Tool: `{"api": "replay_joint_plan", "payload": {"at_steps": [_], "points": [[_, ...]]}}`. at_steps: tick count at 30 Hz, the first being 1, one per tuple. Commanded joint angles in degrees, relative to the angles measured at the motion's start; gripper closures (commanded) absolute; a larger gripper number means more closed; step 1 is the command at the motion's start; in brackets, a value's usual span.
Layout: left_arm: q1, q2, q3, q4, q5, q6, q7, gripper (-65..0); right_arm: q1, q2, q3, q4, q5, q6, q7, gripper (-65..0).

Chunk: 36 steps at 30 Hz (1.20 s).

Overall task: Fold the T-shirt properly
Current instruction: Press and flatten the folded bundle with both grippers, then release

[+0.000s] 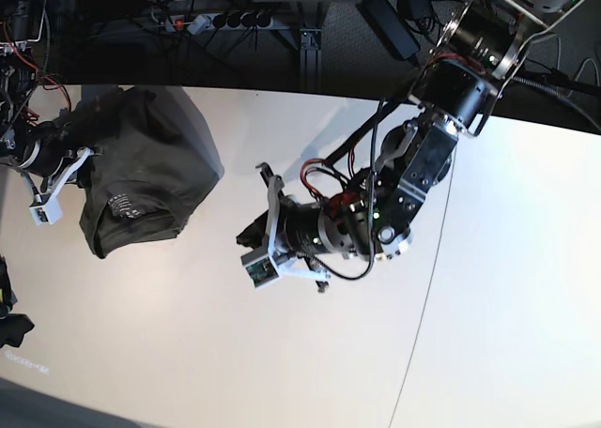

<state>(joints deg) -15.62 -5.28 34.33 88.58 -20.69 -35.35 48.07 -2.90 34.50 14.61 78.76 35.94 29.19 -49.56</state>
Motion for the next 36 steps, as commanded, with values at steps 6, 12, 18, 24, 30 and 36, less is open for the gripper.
{"api": "replay_joint_plan", "payload": {"at_steps": [6, 12, 18, 24, 30, 36], "points": [[7.72, 1.81, 0.15, 4.5, -1.81, 0.15, -3.65, 0.0, 2.51, 3.78, 0.55, 0.63, 2.43, 2.1, 1.77, 0.0], [12.5, 3.19, 0.2, 4.52, -1.77, -0.11, -3.63, 0.0, 5.84, 3.91, 2.6, 0.61, 0.68, 2.08, 1.75, 0.0], [15.28, 3.54, 0.28, 4.42, -1.27, -0.48, -3.78, 0.0, 5.88, 4.87, 2.69, -0.61, -4.55, 2.1, -0.76, 0.0], [15.43, 3.54, 1.4, 1.73, 3.17, -0.46, -6.32, 0.0, 5.86, 4.66, 2.62, -3.56, -3.32, 2.12, -2.32, 0.0], [15.1, 3.67, 1.38, -2.19, 3.17, -0.46, -8.0, 0.0, 2.19, 4.2, 2.6, -4.15, 2.95, 2.12, -3.82, 0.0], [12.39, 3.65, 1.31, -2.67, 3.19, -0.46, -7.04, 0.0, -0.15, 0.22, 2.6, -3.87, 4.59, 2.14, -3.87, 0.0]]}}
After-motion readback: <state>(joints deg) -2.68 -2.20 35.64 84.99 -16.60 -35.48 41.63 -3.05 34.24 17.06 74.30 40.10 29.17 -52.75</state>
